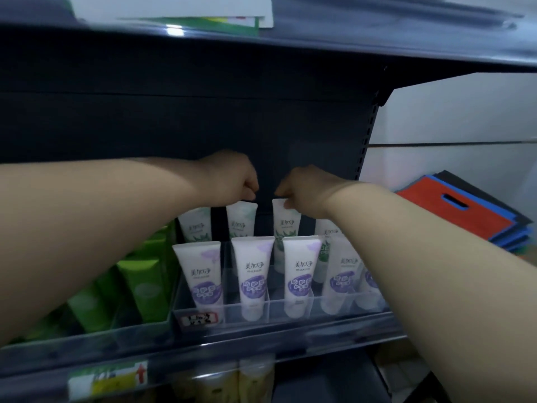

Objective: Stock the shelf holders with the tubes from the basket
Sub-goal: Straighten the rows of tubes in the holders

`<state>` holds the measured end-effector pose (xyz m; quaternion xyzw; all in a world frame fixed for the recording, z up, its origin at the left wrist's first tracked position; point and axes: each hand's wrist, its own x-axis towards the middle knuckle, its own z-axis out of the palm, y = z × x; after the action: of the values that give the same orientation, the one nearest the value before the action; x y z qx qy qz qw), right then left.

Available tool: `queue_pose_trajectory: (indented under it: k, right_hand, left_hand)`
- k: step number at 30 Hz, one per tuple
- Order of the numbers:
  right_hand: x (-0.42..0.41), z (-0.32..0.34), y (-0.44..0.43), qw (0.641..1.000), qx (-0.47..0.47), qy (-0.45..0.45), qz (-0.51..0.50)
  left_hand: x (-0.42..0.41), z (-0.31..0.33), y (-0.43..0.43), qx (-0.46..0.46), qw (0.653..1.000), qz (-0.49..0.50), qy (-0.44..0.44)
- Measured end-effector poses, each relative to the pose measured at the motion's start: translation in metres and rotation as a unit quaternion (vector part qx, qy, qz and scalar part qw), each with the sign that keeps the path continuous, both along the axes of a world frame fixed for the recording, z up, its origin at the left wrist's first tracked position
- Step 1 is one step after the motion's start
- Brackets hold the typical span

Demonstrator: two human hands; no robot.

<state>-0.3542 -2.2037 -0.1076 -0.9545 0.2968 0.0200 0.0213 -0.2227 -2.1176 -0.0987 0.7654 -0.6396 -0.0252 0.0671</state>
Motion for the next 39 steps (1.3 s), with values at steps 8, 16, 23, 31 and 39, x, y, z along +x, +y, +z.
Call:
queue_pose_trajectory:
  k: [8,16,23,31,39]
  right_hand:
    - [0.001,0.008,0.004,0.999,-0.002,0.044,-0.003]
    - [0.003,0.008,0.007,0.999,0.007,0.05,-0.004]
    - [0.0,0.012,0.01,0.998,0.018,0.062,-0.008]
    - [-0.004,0.012,0.013,0.998,0.018,0.058,-0.018]
    - [-0.003,0.014,0.017,0.998,0.009,0.045,-0.031]
  left_hand:
    - [0.01,-0.018,0.008,0.041,0.998,0.003,-0.045]
    - [0.007,-0.01,0.009,0.048,0.998,0.005,0.039]
    - [0.011,-0.013,0.01,0.042,0.997,0.01,0.07]
    - [0.032,0.003,0.019,0.019,0.999,0.033,0.023]
    - [0.048,-0.007,0.03,0.066,0.995,0.074,-0.009]
